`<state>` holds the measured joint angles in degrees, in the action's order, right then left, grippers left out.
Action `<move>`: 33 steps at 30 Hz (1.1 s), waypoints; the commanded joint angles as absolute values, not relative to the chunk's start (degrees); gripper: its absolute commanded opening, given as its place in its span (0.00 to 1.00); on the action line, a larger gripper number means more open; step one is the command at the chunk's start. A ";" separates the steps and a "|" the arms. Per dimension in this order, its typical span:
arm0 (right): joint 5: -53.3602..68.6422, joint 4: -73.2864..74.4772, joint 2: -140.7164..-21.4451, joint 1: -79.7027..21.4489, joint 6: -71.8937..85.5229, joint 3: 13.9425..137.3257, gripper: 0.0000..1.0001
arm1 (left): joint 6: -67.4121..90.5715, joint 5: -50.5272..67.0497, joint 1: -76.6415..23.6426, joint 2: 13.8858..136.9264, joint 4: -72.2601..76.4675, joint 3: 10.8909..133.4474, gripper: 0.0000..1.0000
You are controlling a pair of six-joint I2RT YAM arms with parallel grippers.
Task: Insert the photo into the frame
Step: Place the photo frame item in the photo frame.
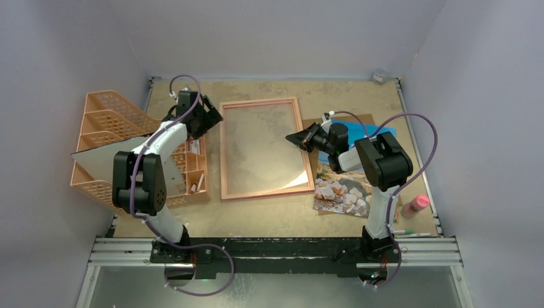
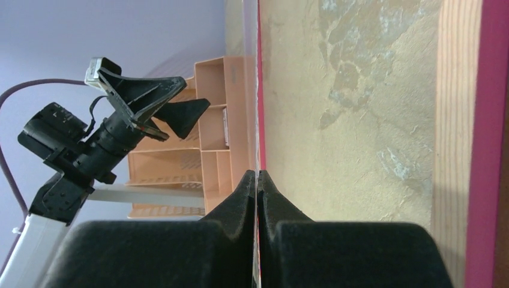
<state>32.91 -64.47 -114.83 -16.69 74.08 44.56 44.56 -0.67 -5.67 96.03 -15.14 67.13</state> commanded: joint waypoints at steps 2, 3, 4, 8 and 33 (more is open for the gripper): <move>28.82 -65.71 -111.62 -15.57 70.09 44.17 0.00 | 45.93 -0.26 -5.45 97.61 -14.27 67.15 0.80; 28.50 -66.14 -111.55 -15.54 70.05 44.13 0.00 | 45.96 -0.26 -5.45 97.88 -14.39 67.19 0.80; 28.22 -66.24 -111.54 -15.51 69.80 44.29 0.00 | 46.10 -0.26 -5.45 98.31 -14.46 67.31 0.80; 27.47 -66.53 -111.98 -15.55 69.45 44.47 0.00 | 46.21 0.81 -5.45 99.62 -14.77 68.04 0.80; 20.52 -71.68 -112.67 -15.30 71.11 40.67 0.00 | 42.65 10.25 -5.45 109.90 -14.15 72.19 0.65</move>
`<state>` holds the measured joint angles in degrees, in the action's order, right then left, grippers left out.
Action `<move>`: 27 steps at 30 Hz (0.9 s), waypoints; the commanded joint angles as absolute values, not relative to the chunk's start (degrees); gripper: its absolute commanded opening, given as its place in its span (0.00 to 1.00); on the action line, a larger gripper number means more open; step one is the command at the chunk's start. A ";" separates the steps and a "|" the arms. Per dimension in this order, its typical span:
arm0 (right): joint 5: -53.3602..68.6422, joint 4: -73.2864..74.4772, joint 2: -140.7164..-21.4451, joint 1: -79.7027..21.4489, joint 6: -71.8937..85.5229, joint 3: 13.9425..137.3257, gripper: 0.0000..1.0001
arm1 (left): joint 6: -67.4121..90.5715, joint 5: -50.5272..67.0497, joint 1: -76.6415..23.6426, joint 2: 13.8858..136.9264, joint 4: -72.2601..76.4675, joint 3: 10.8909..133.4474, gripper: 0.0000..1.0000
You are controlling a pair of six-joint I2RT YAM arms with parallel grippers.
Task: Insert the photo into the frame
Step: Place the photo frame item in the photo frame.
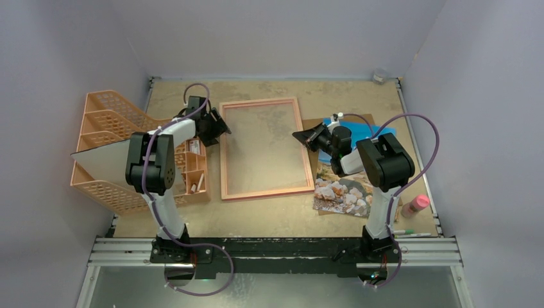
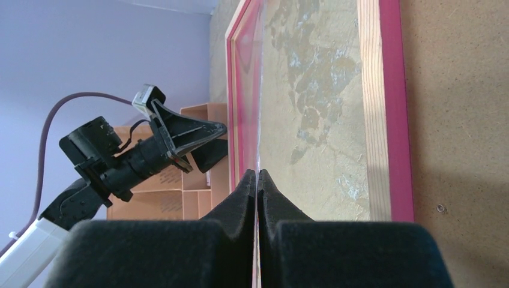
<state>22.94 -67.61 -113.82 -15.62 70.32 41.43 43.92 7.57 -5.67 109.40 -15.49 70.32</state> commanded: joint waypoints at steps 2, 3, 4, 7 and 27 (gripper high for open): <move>20.48 -71.74 -113.05 -15.30 72.22 40.49 0.00 | 42.67 10.98 -5.45 109.95 -13.56 71.88 0.63; 20.57 -72.34 -113.40 -15.32 73.22 40.28 0.00 | 42.71 11.34 -5.45 109.97 -13.29 71.71 0.63; 20.94 -73.41 -113.85 -15.39 74.31 39.95 0.00 | 42.71 11.57 -5.45 109.95 -13.03 71.64 0.62; 22.27 -76.74 -114.90 -15.50 77.79 39.07 0.00 | 42.59 11.86 -5.45 110.05 -12.87 71.59 0.62; 26.31 -91.24 -115.06 -15.88 83.71 39.61 0.00 | 45.23 7.86 -4.78 102.25 -11.06 70.27 0.82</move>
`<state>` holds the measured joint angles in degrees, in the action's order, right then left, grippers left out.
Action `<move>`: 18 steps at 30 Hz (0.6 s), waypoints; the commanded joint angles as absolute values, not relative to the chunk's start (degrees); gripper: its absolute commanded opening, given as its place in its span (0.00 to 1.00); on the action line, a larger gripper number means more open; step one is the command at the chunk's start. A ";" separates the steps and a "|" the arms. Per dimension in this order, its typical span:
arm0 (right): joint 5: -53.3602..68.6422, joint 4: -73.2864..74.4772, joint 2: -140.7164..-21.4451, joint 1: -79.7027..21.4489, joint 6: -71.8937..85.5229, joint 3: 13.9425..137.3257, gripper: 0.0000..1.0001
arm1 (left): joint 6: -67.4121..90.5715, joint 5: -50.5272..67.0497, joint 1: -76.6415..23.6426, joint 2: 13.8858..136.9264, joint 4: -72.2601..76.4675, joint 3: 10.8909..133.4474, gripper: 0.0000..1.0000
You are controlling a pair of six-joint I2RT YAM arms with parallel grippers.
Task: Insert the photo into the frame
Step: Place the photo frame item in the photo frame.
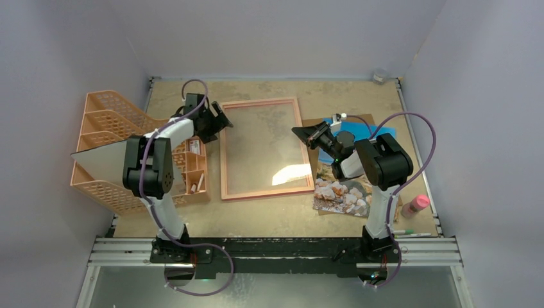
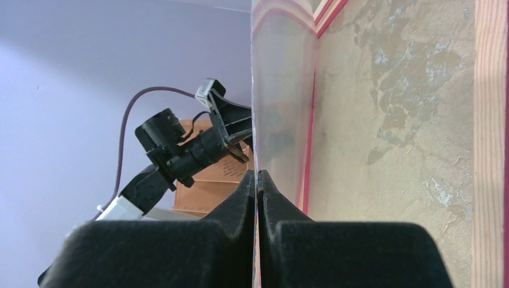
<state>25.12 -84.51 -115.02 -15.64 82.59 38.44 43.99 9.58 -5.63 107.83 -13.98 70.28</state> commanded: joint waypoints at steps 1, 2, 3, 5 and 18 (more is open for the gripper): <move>26.46 -91.48 -115.28 -15.89 83.75 39.72 0.00 | 45.40 7.81 -4.61 101.58 -10.67 70.04 0.83; 26.57 -91.31 -115.43 -15.96 83.76 39.88 0.00 | 45.59 7.56 -4.47 100.90 -10.34 69.83 0.83; 26.58 -91.32 -115.68 -16.04 83.74 40.02 0.00 | 45.73 7.34 -4.34 100.29 -10.08 69.65 0.84; 26.80 -91.20 -116.11 -16.18 83.64 40.36 0.00 | 45.79 6.94 -4.09 99.17 -9.69 69.36 0.85; 28.45 -91.75 -118.73 -16.97 81.70 42.75 0.00 | 45.90 7.76 -3.43 99.02 -9.67 68.20 0.86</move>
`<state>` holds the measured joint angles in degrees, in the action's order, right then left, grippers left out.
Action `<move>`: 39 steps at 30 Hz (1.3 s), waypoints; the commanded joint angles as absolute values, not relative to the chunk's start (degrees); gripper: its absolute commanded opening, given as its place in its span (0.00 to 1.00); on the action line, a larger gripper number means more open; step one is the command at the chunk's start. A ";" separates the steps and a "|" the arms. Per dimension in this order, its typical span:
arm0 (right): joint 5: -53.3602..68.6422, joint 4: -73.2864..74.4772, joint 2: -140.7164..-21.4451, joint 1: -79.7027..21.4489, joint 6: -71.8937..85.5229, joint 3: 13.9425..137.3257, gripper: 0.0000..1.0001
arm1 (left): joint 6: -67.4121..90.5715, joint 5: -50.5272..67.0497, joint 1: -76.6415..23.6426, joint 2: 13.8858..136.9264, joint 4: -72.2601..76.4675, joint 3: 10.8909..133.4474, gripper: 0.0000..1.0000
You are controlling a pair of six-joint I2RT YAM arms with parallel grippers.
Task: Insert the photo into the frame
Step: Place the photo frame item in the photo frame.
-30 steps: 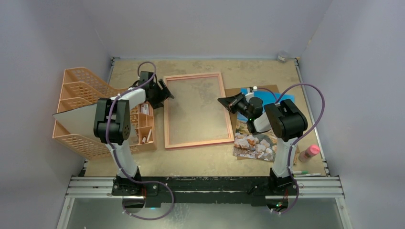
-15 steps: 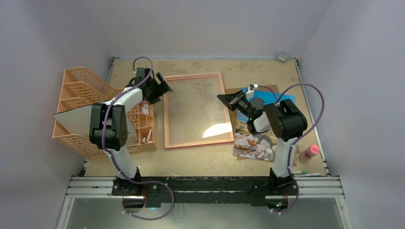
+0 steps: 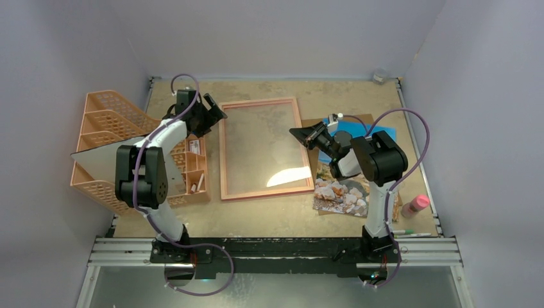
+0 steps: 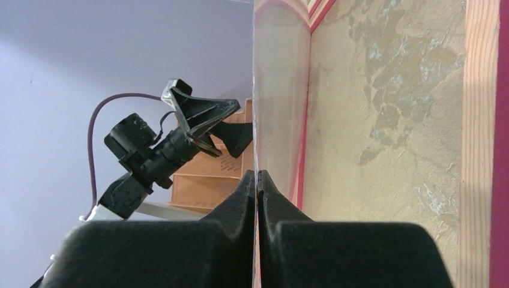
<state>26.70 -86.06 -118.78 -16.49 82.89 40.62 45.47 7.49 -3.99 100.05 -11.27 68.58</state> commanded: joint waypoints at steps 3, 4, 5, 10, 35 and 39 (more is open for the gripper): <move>28.72 -92.32 -118.94 -17.06 80.80 42.89 0.00 | 46.05 7.61 -3.45 99.46 -9.94 68.30 0.86; 28.88 -92.70 -118.87 -17.10 80.59 42.81 0.00 | 46.07 7.46 -3.43 99.63 -10.26 68.38 0.86; 28.91 -93.07 -118.79 -17.11 80.44 42.68 0.00 | 46.06 7.32 -3.43 99.81 -10.48 68.46 0.86; 29.50 -95.84 -117.84 -17.09 80.20 42.30 0.00 | 46.27 7.12 -3.45 100.09 -10.80 68.55 0.86; 26.34 -89.65 -115.46 -17.40 77.81 44.72 0.00 | 46.58 6.37 -3.28 99.70 -11.06 68.64 0.86; 26.03 -89.03 -116.97 -17.45 77.16 45.81 0.00 | 46.51 6.59 -3.30 100.17 -11.02 68.73 0.86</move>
<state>27.57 -85.93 -116.11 -17.23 79.11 43.13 45.98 6.98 -3.77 100.07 -11.70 68.49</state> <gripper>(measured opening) 0.005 0.856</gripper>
